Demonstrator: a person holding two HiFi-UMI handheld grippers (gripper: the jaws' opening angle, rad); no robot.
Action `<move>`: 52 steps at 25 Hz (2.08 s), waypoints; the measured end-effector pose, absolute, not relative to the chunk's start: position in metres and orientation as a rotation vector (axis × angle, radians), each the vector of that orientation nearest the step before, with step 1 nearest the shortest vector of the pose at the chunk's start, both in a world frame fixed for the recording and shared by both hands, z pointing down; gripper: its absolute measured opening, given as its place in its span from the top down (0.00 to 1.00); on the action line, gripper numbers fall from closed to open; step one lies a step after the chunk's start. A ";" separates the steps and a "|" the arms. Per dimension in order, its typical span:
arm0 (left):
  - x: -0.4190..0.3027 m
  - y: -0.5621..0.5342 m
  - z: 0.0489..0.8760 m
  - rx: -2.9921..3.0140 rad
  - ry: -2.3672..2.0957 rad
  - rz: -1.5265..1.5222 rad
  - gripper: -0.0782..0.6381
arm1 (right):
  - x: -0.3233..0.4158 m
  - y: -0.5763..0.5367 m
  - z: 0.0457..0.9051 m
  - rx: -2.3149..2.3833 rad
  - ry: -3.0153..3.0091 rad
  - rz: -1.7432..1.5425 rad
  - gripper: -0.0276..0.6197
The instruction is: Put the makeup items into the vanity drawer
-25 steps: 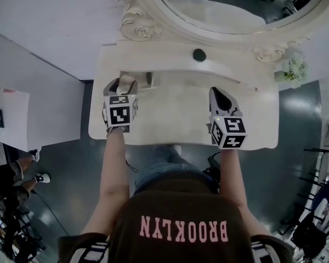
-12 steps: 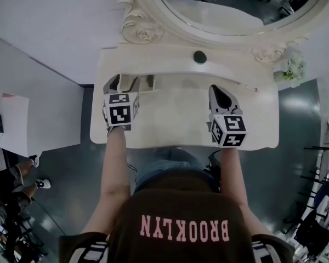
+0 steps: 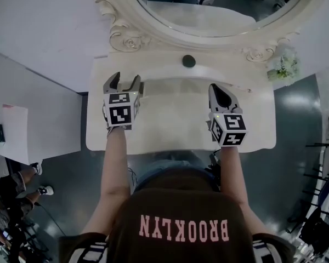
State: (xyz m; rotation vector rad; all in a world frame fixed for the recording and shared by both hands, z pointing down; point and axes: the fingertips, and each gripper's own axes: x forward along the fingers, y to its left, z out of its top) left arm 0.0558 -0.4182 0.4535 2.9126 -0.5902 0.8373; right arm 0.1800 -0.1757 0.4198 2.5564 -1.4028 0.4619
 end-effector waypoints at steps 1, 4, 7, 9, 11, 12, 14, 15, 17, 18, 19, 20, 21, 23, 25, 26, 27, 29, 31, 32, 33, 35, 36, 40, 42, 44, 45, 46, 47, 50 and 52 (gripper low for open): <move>0.061 -0.414 0.453 2.914 -0.588 0.839 0.55 | 0.185 -0.173 0.419 2.556 -1.405 0.461 0.96; 0.080 -0.398 0.450 2.925 -0.574 0.845 0.55 | 0.202 -0.161 0.415 2.560 -1.406 0.458 0.96; 0.100 -0.384 0.447 2.932 -0.564 0.839 0.55 | 0.218 -0.149 0.415 2.554 -1.406 0.462 0.96; 0.113 -0.373 0.447 2.935 -0.551 0.842 0.55 | 0.229 -0.138 0.416 2.565 -1.402 0.475 0.96; 0.126 -0.362 0.448 2.945 -0.538 0.849 0.55 | 0.240 -0.129 0.417 2.579 -1.397 0.486 0.96; 0.133 -0.359 0.448 2.954 -0.536 0.849 0.55 | 0.246 -0.125 0.418 2.582 -1.395 0.488 0.96; 0.147 -0.353 0.450 2.972 -0.535 0.848 0.55 | 0.257 -0.118 0.418 2.586 -1.391 0.492 0.96; 0.153 -0.349 0.451 2.974 -0.529 0.851 0.55 | 0.262 -0.114 0.419 2.588 -1.388 0.496 0.96; 0.165 -0.339 0.453 2.967 -0.506 0.861 0.55 | 0.271 -0.106 0.422 2.590 -1.380 0.508 0.96; 0.172 -0.333 0.455 2.962 -0.493 0.866 0.55 | 0.276 -0.101 0.424 2.592 -1.375 0.515 0.96; 0.177 -0.329 0.457 2.959 -0.486 0.871 0.55 | 0.281 -0.097 0.426 2.595 -1.370 0.522 0.96; 0.183 -0.326 0.460 2.959 -0.485 0.876 0.55 | 0.286 -0.092 0.428 2.599 -1.364 0.528 0.96; 0.188 -0.324 0.463 2.959 -0.483 0.882 0.55 | 0.291 -0.087 0.430 2.604 -1.356 0.535 0.96; 0.200 -0.317 0.469 2.953 -0.468 0.895 0.55 | 0.300 -0.078 0.433 2.616 -1.338 0.548 0.96; 0.212 -0.310 0.473 2.948 -0.451 0.909 0.55 | 0.310 -0.069 0.437 2.627 -1.319 0.561 0.96; 0.218 -0.307 0.475 2.946 -0.441 0.917 0.55 | 0.315 -0.064 0.438 2.633 -1.310 0.569 0.96; 0.223 -0.304 0.478 2.945 -0.434 0.926 0.55 | 0.319 -0.059 0.440 2.639 -1.300 0.577 0.96; 0.234 -0.299 0.483 2.947 -0.427 0.945 0.55 | 0.328 -0.048 0.444 2.654 -1.277 0.596 0.96; 0.242 -0.295 0.489 2.941 -0.417 0.967 0.55 | 0.335 -0.038 0.448 2.671 -1.253 0.616 0.96; 0.246 -0.292 0.492 2.933 -0.405 0.983 0.55 | 0.338 -0.033 0.450 2.679 -1.240 0.626 0.96; 0.249 -0.289 0.495 2.924 -0.392 1.002 0.55 | 0.341 -0.029 0.453 2.687 -1.228 0.636 0.96; 0.255 -0.287 0.504 2.921 -0.381 1.039 0.55 | 0.345 -0.021 0.458 2.700 -1.207 0.655 0.96; 0.257 -0.288 0.507 2.924 -0.380 1.056 0.55 | 0.346 -0.018 0.461 2.707 -1.198 0.666 0.96; 0.260 -0.287 0.515 2.917 -0.378 1.099 0.55 | 0.346 -0.010 0.470 2.723 -1.173 0.706 0.96; 0.260 -0.287 0.513 2.910 -0.385 1.101 0.55 | 0.345 -0.008 0.473 2.726 -1.167 0.715 0.96; 0.258 -0.289 0.513 2.918 -0.409 1.100 0.63 | 0.343 -0.008 0.474 2.727 -1.164 0.720 0.96; 0.256 -0.291 0.512 2.925 -0.430 1.100 0.82 | 0.342 -0.008 0.475 2.727 -1.166 0.721 0.96; 0.254 -0.293 0.512 2.930 -0.447 1.098 0.83 | 0.341 -0.009 0.475 2.725 -1.170 0.721 0.96; 0.253 -0.293 0.510 2.933 -0.457 1.094 0.83 | 0.339 -0.010 0.475 2.724 -1.175 0.720 0.96; 0.251 -0.293 0.505 2.948 -0.466 1.071 0.84 | 0.336 -0.011 0.475 2.723 -1.185 0.721 0.96; 0.248 -0.293 0.501 2.960 -0.471 1.050 0.83 | 0.333 -0.012 0.475 2.722 -1.196 0.727 0.96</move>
